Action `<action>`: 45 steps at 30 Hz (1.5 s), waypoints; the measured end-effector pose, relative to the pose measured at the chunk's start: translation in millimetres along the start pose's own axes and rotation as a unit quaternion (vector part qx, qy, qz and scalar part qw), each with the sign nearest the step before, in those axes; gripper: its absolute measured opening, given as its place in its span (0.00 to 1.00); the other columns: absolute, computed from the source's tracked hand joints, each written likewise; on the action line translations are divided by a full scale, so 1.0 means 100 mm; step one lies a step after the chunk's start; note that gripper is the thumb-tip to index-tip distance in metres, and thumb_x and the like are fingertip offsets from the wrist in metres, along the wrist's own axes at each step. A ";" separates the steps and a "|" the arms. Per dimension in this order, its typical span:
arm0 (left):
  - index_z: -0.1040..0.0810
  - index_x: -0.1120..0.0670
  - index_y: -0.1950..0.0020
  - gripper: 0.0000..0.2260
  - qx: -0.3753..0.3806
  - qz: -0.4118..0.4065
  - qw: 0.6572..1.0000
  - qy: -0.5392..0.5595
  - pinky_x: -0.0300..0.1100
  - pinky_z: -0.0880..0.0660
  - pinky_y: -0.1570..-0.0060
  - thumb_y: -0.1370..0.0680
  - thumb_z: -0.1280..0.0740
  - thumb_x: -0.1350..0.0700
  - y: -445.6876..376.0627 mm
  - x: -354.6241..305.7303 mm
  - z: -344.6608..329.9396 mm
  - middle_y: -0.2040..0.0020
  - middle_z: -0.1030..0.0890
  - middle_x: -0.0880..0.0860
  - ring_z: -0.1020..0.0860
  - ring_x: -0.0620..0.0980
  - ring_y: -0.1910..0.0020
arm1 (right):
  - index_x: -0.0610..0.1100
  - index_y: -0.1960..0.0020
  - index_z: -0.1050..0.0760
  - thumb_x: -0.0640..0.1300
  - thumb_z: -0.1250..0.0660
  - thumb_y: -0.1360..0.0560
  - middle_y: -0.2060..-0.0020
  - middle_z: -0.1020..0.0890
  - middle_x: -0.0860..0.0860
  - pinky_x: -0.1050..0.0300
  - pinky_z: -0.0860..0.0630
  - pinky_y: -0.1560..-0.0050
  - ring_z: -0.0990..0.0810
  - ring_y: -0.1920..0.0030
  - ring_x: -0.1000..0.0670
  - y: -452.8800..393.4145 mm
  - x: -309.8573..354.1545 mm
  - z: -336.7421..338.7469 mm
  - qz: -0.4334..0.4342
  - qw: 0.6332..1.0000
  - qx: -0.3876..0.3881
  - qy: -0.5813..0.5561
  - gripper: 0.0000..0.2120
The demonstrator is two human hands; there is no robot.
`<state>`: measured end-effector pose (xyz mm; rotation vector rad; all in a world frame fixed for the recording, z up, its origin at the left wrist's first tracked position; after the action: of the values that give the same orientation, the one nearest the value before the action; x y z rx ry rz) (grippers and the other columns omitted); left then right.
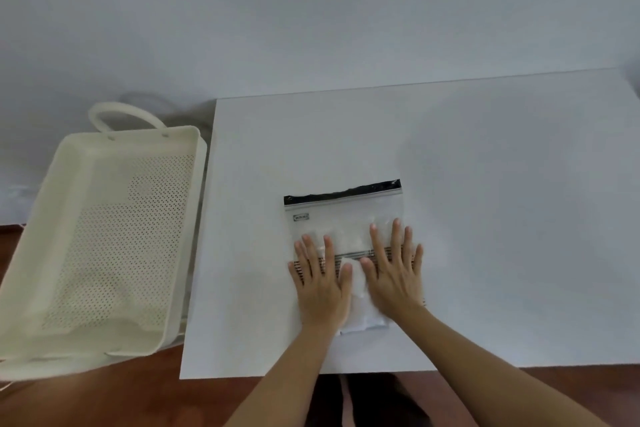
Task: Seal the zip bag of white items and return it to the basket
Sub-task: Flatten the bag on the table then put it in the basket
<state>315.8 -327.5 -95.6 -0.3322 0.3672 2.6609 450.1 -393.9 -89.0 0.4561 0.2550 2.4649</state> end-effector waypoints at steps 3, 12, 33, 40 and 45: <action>0.60 0.47 0.21 0.30 -0.007 0.002 1.000 -0.003 0.60 0.56 0.25 0.20 0.60 0.37 -0.01 0.01 -0.02 0.20 0.59 0.58 0.58 0.60 0.21 | 0.57 0.24 0.71 0.64 0.62 0.22 0.24 0.70 0.46 0.40 0.66 0.25 0.72 0.24 0.43 -0.02 0.01 -0.03 0.004 1.000 0.001 -0.002 0.31; 0.59 0.45 0.21 0.29 -0.013 0.002 1.000 -0.002 0.58 0.59 0.25 0.19 0.57 0.38 -0.03 0.02 -0.06 0.20 0.60 0.55 0.60 0.58 0.21 | 0.58 0.24 0.71 0.64 0.61 0.22 0.23 0.70 0.47 0.38 0.63 0.24 0.70 0.23 0.44 -0.06 -0.01 -0.10 -0.006 1.000 0.003 0.004 0.31; 0.55 0.45 0.20 0.29 0.007 0.017 1.000 -0.025 0.60 0.57 0.24 0.19 0.55 0.38 -0.03 -0.03 -0.02 0.20 0.59 0.55 0.61 0.59 0.21 | 0.59 0.24 0.70 0.64 0.63 0.22 0.24 0.71 0.48 0.39 0.66 0.25 0.72 0.24 0.46 -0.07 0.00 -0.09 -0.020 1.000 0.008 0.006 0.30; 0.51 0.47 0.20 0.28 0.001 0.013 1.000 -0.027 0.61 0.54 0.25 0.19 0.53 0.39 -0.03 -0.05 0.01 0.20 0.55 0.57 0.57 0.61 0.21 | 0.59 0.24 0.70 0.64 0.62 0.22 0.23 0.70 0.48 0.39 0.65 0.24 0.71 0.24 0.46 -0.08 0.00 -0.10 -0.022 1.000 0.004 0.009 0.30; 0.48 0.47 0.21 0.28 -0.007 0.014 1.000 -0.019 0.61 0.52 0.25 0.19 0.52 0.39 -0.02 -0.05 0.01 0.20 0.53 0.57 0.55 0.61 0.21 | 0.59 0.24 0.69 0.64 0.62 0.22 0.23 0.68 0.48 0.39 0.65 0.24 0.70 0.23 0.45 -0.07 0.01 -0.10 -0.022 1.000 0.001 0.003 0.30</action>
<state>321.0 -327.0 -93.3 -0.2817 0.3437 2.6945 449.6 -389.0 -99.8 0.4396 0.2672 2.4238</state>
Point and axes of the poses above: each hand's wrist, its own y-axis away from the middle knuckle, its own z-axis out of the back of the hand, x = y × z, the point moved 4 cm from there along -y, towards the middle knuckle
